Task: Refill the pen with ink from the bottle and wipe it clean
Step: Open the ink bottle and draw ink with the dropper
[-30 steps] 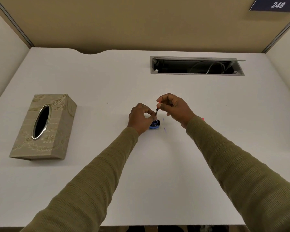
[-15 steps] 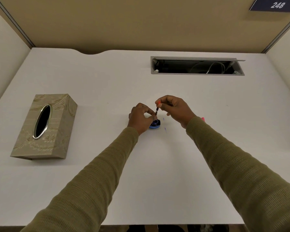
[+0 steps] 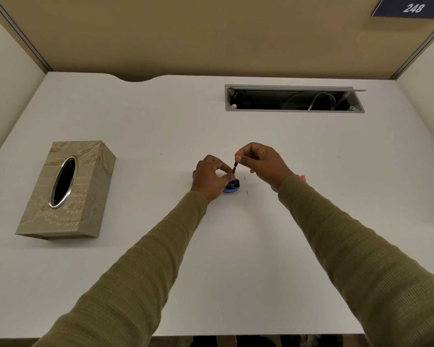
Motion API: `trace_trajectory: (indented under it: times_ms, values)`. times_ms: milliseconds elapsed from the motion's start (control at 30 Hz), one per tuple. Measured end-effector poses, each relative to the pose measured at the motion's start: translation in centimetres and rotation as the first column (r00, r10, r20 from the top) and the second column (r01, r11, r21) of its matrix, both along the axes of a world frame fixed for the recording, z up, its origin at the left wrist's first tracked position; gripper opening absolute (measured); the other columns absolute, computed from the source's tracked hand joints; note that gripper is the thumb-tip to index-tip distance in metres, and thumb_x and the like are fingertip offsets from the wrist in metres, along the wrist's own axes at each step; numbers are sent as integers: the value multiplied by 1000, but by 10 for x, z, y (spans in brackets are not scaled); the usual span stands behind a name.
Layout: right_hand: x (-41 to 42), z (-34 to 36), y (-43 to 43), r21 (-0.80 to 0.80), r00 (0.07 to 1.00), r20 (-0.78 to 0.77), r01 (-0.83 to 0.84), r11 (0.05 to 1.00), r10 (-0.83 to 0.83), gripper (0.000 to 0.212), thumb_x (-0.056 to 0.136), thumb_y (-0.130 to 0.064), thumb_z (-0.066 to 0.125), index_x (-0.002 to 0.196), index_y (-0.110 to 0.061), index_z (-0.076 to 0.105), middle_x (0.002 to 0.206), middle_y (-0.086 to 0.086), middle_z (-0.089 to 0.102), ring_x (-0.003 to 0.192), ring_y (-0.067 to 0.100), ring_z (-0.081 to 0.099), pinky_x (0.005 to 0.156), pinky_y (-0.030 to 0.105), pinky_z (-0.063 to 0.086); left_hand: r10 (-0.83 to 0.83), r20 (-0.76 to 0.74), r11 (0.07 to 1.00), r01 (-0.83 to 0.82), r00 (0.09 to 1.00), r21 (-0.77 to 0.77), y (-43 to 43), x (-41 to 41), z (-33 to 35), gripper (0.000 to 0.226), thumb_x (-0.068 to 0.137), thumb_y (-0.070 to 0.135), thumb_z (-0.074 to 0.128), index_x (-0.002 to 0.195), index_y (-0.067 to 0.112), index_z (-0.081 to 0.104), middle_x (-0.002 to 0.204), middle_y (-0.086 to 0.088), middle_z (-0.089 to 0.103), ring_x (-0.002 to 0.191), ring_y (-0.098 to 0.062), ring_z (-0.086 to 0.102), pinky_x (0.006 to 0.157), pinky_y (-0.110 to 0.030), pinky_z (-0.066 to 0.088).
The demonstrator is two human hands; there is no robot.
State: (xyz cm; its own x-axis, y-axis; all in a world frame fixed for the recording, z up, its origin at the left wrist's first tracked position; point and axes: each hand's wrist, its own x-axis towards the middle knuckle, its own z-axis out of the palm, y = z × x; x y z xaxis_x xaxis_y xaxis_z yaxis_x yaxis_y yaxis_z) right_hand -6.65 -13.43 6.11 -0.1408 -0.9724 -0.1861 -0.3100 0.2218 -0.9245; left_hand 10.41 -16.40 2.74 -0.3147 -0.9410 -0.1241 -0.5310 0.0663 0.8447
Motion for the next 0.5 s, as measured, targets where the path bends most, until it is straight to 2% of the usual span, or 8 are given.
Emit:
trace_trajectory:
  times_ms: [67, 200, 400, 500]
  values:
    - [1, -1, 0, -8, 1000, 12, 7, 1000, -7, 9, 91, -21, 71, 96, -14, 68, 92, -5, 73, 74, -8, 62, 61, 9, 46, -3, -2, 1000, 3, 1000, -3, 0, 0, 1, 9, 76, 24, 78, 82, 23, 70, 99, 12, 54, 110, -17, 49, 103, -45, 40]
    - [1, 1, 1, -6, 1000, 12, -6, 1000, 6, 14, 94, -21, 67, 107, -18, 70, 101, -6, 73, 83, -3, 63, 62, 10, 47, -5, -7, 1000, 5, 1000, -11, -1, 0, 2, 8, 76, 24, 78, 80, 24, 70, 98, 13, 53, 110, -18, 50, 103, -46, 39]
    - [1, 0, 1, -6, 1000, 20, 20, 1000, -20, 4, 92, -20, 69, 95, -18, 68, 91, -7, 72, 79, -1, 63, 65, 18, 48, -5, -10, 1000, 5, 1000, -8, -1, 1, 2, 9, 76, 25, 77, 78, 27, 69, 98, 14, 54, 111, -17, 49, 103, -46, 39]
    - [1, 0, 0, -13, 1000, 11, 3, 1000, -3, 11, 94, -21, 67, 104, -19, 69, 94, -6, 70, 82, 2, 61, 65, 16, 48, -4, -4, 1000, 4, 1000, -2, -2, 0, 3, 9, 76, 25, 77, 79, 26, 69, 99, 13, 54, 111, -17, 49, 103, -47, 39]
